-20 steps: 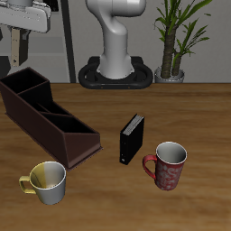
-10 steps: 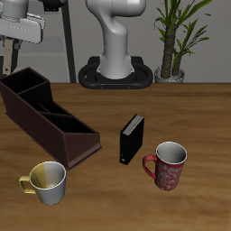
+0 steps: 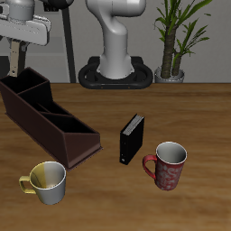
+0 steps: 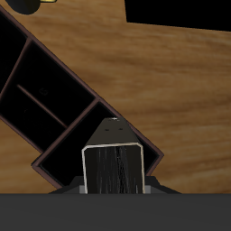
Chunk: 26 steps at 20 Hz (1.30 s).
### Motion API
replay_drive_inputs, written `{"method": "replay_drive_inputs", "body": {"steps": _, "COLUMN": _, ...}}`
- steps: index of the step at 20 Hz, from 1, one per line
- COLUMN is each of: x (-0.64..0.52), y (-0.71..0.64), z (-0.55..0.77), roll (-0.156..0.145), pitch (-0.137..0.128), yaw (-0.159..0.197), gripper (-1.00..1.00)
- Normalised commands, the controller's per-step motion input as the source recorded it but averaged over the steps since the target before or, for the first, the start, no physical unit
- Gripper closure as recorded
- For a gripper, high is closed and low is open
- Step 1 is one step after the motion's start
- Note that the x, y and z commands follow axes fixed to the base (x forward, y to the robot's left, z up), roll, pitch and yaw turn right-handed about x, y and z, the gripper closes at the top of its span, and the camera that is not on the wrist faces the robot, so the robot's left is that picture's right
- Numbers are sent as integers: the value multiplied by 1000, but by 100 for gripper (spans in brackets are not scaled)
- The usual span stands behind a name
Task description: Place the yellow book into the right desk caddy's right compartment
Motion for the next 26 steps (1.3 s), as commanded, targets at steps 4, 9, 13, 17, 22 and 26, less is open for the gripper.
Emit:
{"method": "replay_drive_inputs", "body": {"steps": 4, "x": 78, "y": 74, "z": -9, "roll": 1, "pitch": -6, "yaw": -8, "gripper": 100}}
{"method": "replay_drive_inputs", "body": {"steps": 9, "x": 84, "y": -12, "z": -146, "roll": -5, "pitch": 27, "yaw": -43, "gripper": 100}}
{"method": "replay_drive_inputs", "body": {"steps": 13, "x": 16, "y": 30, "z": -197, "roll": 9, "pitch": 22, "yaw": -31, "gripper": 100}}
{"method": "replay_drive_inputs", "body": {"steps": 17, "x": -27, "y": 43, "z": -121, "roll": 14, "pitch": 9, "yaw": -30, "gripper": 100}}
{"method": "replay_drive_inputs", "body": {"steps": 22, "x": -15, "y": 84, "z": -110, "roll": 10, "pitch": 6, "yaw": -12, "gripper": 100}}
{"method": "replay_drive_inputs", "body": {"steps": 26, "x": 34, "y": -62, "z": -179, "roll": 1, "pitch": 28, "yaw": -11, "gripper": 100}}
